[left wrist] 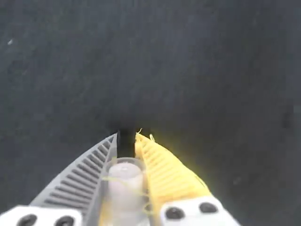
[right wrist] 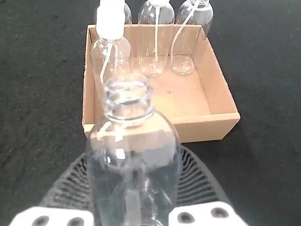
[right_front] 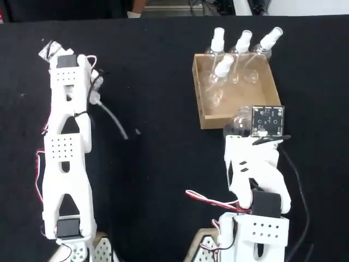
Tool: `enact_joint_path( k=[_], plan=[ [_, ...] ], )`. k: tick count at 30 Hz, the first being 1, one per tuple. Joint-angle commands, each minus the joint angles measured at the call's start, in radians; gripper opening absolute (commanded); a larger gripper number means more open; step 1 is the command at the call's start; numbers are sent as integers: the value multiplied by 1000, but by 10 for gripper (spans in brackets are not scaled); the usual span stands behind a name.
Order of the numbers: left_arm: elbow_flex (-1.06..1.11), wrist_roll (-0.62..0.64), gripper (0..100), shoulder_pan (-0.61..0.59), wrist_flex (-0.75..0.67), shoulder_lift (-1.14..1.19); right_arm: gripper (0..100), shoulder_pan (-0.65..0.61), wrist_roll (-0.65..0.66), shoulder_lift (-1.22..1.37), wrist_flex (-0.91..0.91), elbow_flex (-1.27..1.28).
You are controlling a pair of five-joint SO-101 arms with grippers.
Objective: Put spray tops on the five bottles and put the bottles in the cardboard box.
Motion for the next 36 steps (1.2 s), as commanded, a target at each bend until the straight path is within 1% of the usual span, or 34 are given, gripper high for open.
enact_joint_path(
  k=[1, 3, 5, 7, 9, 14, 16, 24, 27, 30, 36],
  plan=[
    [-177, -344, 36, -5, 207, -14, 11, 12, -2, -24, -31, -10],
    [-170, -499, 36, -1, 213, -12, 11, 12, -3, -24, -31, -10],
    [-117, -623, 37, -7, 213, -14, 11, 12, -3, -24, -31, -10],
    [-62, -710, 41, -5, 213, -14, 11, 12, -3, -24, -31, -10],
    [-4, -756, 87, 2, 213, -17, 11, 12, -3, -24, -31, -10],
    [62, -761, 273, 1, 213, -25, 11, 12, -3, -24, -31, -10],
    [64, -761, 305, -8, 213, -25, 11, 12, -2, -24, -31, -8],
    [68, -763, 306, -65, 215, -25, 11, 12, -2, -24, -31, -8],
    [110, -784, 306, -79, 216, -34, 11, 12, -2, -24, -31, -8],
    [234, -822, 306, -76, 216, -101, 11, 12, -3, -24, -31, -8],
    [533, -825, 306, -45, 209, -328, 11, 12, -2, -24, -31, -8]
  ],
)
